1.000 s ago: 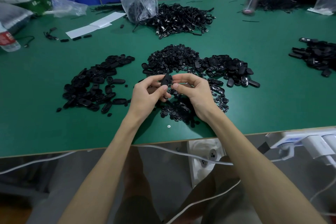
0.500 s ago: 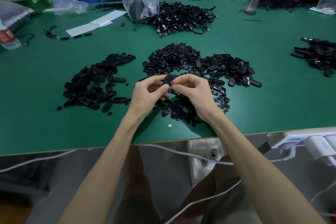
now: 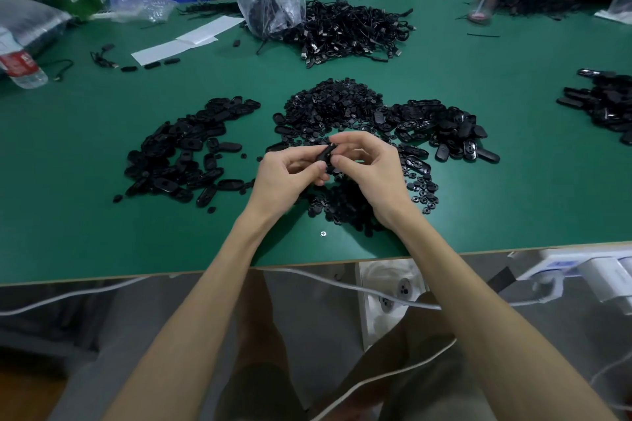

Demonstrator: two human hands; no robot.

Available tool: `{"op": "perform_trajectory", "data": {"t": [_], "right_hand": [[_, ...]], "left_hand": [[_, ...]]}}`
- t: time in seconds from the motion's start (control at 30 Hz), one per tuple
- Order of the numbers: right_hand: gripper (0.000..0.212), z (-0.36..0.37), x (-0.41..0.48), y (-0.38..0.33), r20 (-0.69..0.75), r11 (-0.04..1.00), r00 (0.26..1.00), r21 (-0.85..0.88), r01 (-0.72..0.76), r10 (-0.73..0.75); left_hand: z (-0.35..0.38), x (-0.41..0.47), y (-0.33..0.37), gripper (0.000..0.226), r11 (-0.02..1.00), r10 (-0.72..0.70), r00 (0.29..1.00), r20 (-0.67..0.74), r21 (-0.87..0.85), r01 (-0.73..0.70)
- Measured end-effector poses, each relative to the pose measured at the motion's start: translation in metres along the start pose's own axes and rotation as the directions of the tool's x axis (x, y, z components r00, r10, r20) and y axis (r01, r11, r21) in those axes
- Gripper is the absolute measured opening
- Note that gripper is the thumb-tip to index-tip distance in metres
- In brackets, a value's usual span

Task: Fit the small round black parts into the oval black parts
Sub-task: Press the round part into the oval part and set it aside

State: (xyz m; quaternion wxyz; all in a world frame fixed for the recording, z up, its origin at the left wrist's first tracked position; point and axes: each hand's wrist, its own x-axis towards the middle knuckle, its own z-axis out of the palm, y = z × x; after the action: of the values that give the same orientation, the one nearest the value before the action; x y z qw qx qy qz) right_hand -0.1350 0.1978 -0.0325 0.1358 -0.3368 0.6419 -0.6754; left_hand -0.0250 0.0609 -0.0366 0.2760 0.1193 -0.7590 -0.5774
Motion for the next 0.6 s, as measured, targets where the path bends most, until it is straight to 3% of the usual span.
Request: {"op": "perform_trajectory", "data": {"t": [0.2, 0.6], "right_hand": [[0.026, 0.001, -0.0015, -0.0013, -0.014, 0.996, 0.999, -0.077, 0.039, -0.04], [0.027, 0.0008, -0.0014, -0.0013, -0.038, 0.998, 0.999, -0.053, 0.016, -0.018]], "left_hand": [[-0.0025, 0.001, -0.0001, 0.02, 0.996, -0.058, 0.998, -0.02, -0.066, 0.057], [-0.0021, 0.0012, 0.0001, 0.012, 0.994, -0.054, 0.998, -0.008, -0.1, 0.053]]}}
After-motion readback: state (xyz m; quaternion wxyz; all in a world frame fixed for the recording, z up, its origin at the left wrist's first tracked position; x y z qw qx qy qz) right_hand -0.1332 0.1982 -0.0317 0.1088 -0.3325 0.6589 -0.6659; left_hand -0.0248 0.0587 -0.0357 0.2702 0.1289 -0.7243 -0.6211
